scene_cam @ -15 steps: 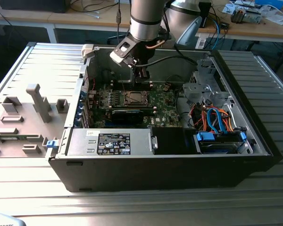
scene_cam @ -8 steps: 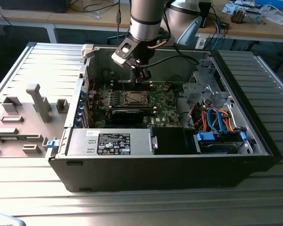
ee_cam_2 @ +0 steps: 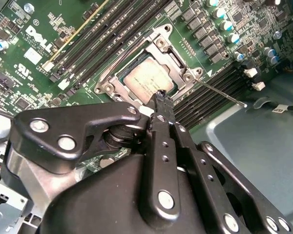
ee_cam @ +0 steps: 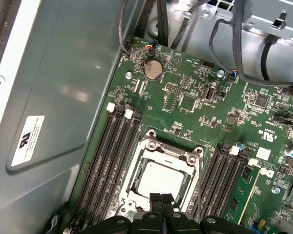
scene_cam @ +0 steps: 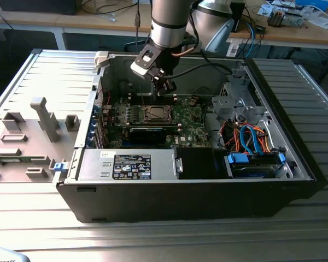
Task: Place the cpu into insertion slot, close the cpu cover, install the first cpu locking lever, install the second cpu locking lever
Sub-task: 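Install the first cpu locking lever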
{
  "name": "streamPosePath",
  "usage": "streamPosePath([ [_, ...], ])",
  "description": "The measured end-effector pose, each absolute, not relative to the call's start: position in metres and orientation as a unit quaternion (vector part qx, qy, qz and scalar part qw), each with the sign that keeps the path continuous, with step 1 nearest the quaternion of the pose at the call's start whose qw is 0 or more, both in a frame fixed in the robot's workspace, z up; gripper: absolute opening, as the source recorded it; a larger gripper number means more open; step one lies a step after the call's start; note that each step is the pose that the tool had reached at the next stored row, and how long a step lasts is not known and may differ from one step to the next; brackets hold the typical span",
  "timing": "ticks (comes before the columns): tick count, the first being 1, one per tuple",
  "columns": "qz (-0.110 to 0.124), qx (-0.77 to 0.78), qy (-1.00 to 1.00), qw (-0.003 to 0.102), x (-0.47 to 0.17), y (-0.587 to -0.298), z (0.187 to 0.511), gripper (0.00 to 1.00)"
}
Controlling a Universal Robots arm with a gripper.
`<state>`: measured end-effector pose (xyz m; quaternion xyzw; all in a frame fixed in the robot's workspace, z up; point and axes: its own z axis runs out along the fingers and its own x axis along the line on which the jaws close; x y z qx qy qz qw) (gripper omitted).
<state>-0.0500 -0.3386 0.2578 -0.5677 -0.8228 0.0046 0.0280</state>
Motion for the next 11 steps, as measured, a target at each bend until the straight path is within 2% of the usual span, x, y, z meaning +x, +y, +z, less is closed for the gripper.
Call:
streamPosePath([
  [11,0.006,-0.539,-0.842,0.028,-0.0500,-0.3386,0.2578,0.11],
])
